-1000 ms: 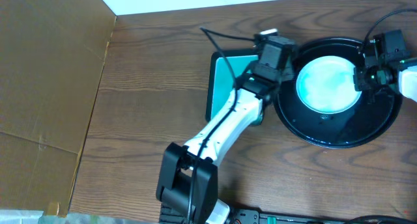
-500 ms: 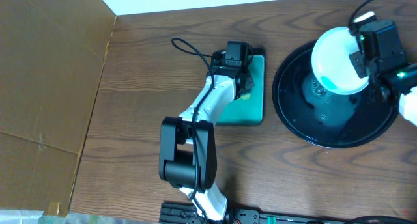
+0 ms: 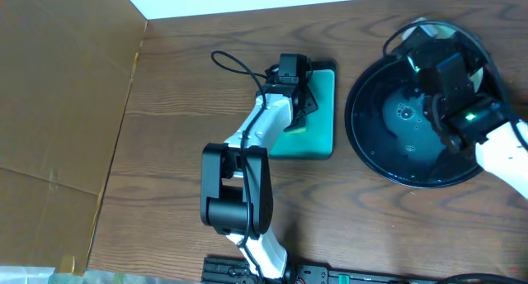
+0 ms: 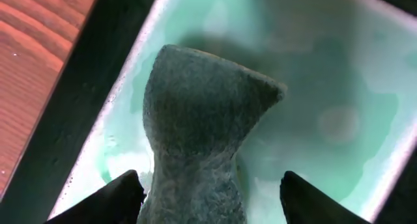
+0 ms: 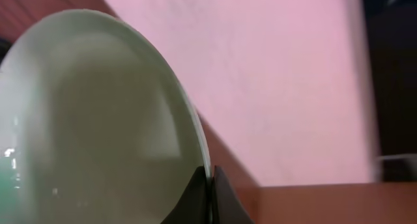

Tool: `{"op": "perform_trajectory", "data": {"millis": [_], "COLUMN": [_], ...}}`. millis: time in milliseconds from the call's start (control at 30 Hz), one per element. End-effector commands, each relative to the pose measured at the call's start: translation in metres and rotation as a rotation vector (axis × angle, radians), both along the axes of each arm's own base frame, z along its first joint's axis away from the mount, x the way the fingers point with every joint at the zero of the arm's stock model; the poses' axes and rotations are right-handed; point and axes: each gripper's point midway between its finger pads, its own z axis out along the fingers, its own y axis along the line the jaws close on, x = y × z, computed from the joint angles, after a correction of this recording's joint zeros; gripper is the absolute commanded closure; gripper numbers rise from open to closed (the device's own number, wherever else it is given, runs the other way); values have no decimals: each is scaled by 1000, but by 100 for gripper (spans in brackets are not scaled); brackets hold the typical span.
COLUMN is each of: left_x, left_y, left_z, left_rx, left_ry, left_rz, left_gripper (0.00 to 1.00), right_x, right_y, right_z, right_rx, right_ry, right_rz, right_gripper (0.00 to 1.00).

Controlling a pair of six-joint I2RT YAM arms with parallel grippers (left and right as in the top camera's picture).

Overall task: Clean dirty plates on tray and stack at the side
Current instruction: 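Lift the last green plate and carry it rightward, right gripper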

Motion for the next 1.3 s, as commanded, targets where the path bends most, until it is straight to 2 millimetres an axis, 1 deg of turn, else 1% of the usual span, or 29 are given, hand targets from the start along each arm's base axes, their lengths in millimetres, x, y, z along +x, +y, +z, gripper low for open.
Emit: {"op": "perform_trajectory", "data": {"millis": [0, 100, 200, 300, 367, 433, 500, 533, 567, 633, 767, 833, 867, 933, 967, 1033, 1067, 1100, 1200, 1233, 1267], "left_x": [2, 2, -4, -12, -16, -20, -24, -25, -25, -25, -25, -25, -25, -25, -25, -25, -25, -25, -25, -25, -25], "left_y": [0, 1, 15, 22, 22, 23, 23, 23, 23, 23, 23, 23, 23, 23, 23, 23, 23, 23, 23, 23, 23], "left_z": [39, 67, 95, 103, 101, 98, 96, 95, 95, 95, 95, 95, 95, 95, 95, 95, 95, 95, 95, 95, 95], "left_rx": [-9, -7, 58, 93, 94, 96, 98, 99, 99, 99, 99, 99, 99, 99, 99, 99, 99, 99, 99, 99, 99], "left_ry": [-89, -156, -209, -204, -185, -166, -146, -143, -140, -139, -139, -139, -139, -139, -139, -139, -139, -139, -139, -139, -139], "left_rz": [-3, 1, 38, 55, 54, 53, 52, 51, 51, 51, 52, 51, 51, 51, 51, 51, 51, 51, 52, 51, 51], "left_gripper": [27, 26, 26, 26, 25, 24, 24, 23, 17, 17, 17, 17, 17, 17, 17, 17, 17, 17, 17, 16, 16], "right_x": [-9, -11, -15, -16, -17, -19, -21, -22, -23, -25, -31, -32, -31, -29, -26, -25, -24, -25, -28, -28, -26], "right_y": [-7, -3, -1, 1, 6, 10, 14, 17, 20, 25, 38, 40, 40, 39, 39, 41, 42, 43, 49, 48, 45], "right_z": [31, 44, 62, 81, 91, 97, 97, 94, 88, 71, 19, 14, 15, 26, 39, 46, 47, 44, 16, -5, -14], "right_rx": [-206, -306, -412, -441, -445, -452, -451, -446, -443, -455, -437, -402, -395, -390, -384, -361, -356, -353, -314, -212, -132], "right_ry": [-44, -66, -94, -145, -179, -198, -199, -193, -177, -122, 32, 42, 35, -4, -50, -83, -86, -78, 12, 78, 104], "right_rz": [-37, -27, -46, -63, -59, -50, -41, -36, -25, 9, 121, 132, 128, 103, 87, 85, 91, 99, 166, 192, 188], "right_gripper": [99, 99, 99, 99, 99, 99, 99, 99, 99, 99, 99, 99, 99, 99, 99, 99, 99, 99, 99, 99, 99]}}
